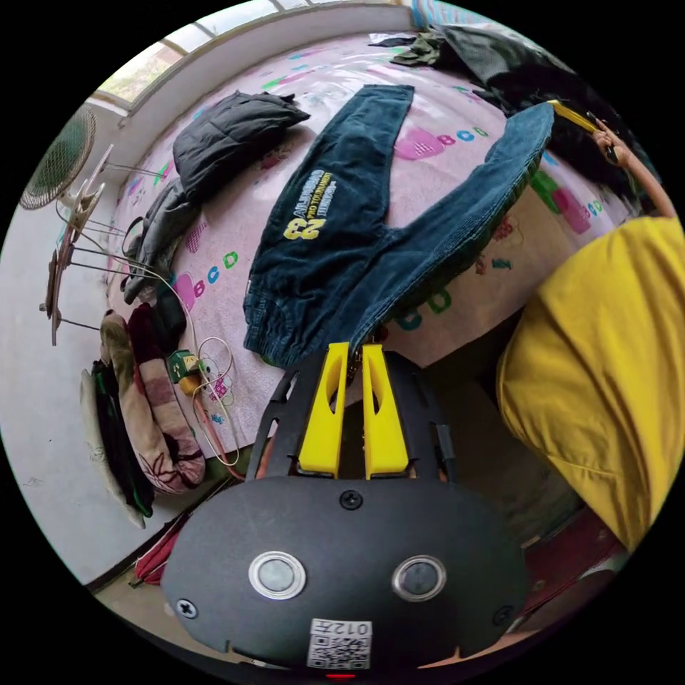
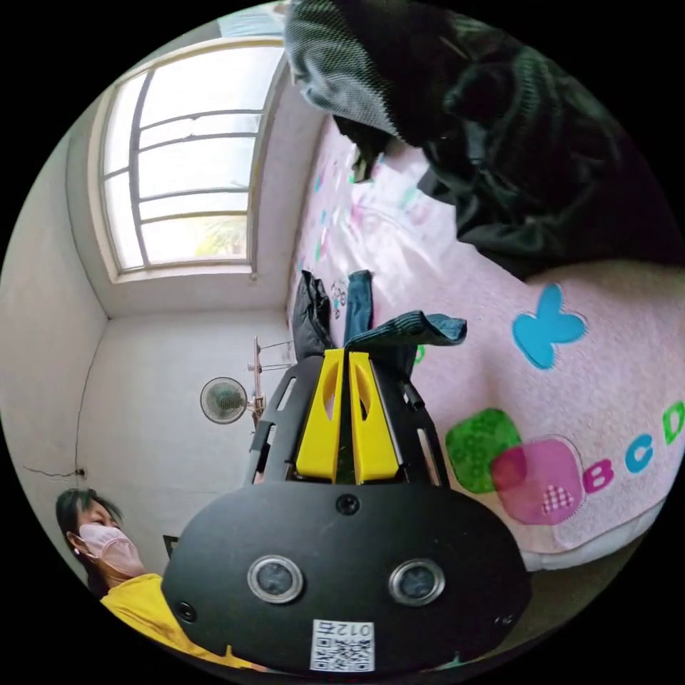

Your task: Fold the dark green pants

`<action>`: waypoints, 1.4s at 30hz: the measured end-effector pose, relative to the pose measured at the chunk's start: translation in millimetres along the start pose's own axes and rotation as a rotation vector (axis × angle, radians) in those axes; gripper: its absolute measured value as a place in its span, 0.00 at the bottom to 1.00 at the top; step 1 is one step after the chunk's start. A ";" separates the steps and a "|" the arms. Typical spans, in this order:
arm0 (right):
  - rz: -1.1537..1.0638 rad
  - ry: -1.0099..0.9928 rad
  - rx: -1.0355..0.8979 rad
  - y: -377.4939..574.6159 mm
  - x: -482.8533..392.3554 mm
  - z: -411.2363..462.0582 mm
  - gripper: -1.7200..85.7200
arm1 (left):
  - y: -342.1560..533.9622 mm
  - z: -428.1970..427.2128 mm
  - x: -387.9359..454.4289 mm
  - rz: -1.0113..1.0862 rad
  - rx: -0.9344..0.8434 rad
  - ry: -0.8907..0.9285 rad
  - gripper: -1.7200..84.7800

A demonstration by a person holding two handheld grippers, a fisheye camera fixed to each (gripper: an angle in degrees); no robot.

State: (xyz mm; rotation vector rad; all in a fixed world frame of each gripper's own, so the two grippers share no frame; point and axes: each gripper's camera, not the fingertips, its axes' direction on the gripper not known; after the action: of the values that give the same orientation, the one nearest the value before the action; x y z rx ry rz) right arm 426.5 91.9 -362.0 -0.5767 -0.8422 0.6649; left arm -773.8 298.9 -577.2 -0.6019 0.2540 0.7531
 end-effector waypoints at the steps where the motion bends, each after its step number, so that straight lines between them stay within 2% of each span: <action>1: -0.025 0.002 -0.009 -12.6 -16.0 19.9 0.03 | -4.9 -2.5 -8.5 -0.003 -0.001 0.010 0.03; 7: -0.058 0.080 -0.049 -75.1 -71.0 139.0 0.03 | -65.7 -5.8 -96.0 -0.017 -0.063 0.096 0.03; 15: -0.082 0.293 -0.145 -137.6 -105.4 324.5 0.03 | -142.5 41.4 -207.5 -0.068 -0.203 0.260 0.03; 24: -0.168 0.529 -0.266 -174.8 -129.2 522.7 0.04 | -189.6 79.3 -275.4 -0.113 -0.296 0.360 0.03; 26: -0.239 0.601 -0.361 -179.9 -127.7 569.3 0.05 | -194.7 83.2 -283.2 -0.134 -0.301 0.369 0.03; 30: -0.416 0.706 -0.443 -177.4 -136.2 602.8 0.08 | -200.7 86.1 -294.6 -0.181 -0.292 0.375 0.03; 33: -0.531 0.729 -0.383 -174.5 -147.3 591.3 0.09 | -202.5 86.8 -302.4 -0.239 -0.272 0.381 0.03; 37: -0.686 0.918 -0.302 -176.3 -143.5 580.4 0.11 | -206.7 85.7 -306.1 -0.291 -0.260 0.366 0.03; 42: -0.875 0.981 -0.440 -176.1 -136.5 613.5 0.15 | -222.1 86.3 -308.9 -0.291 -0.290 0.332 0.03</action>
State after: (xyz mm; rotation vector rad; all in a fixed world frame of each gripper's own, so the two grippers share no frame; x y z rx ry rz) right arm -90.0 -2.2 25.8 -0.7425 -0.2208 -0.6109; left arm -836.0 48.9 -284.3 -1.0181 0.3558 0.4074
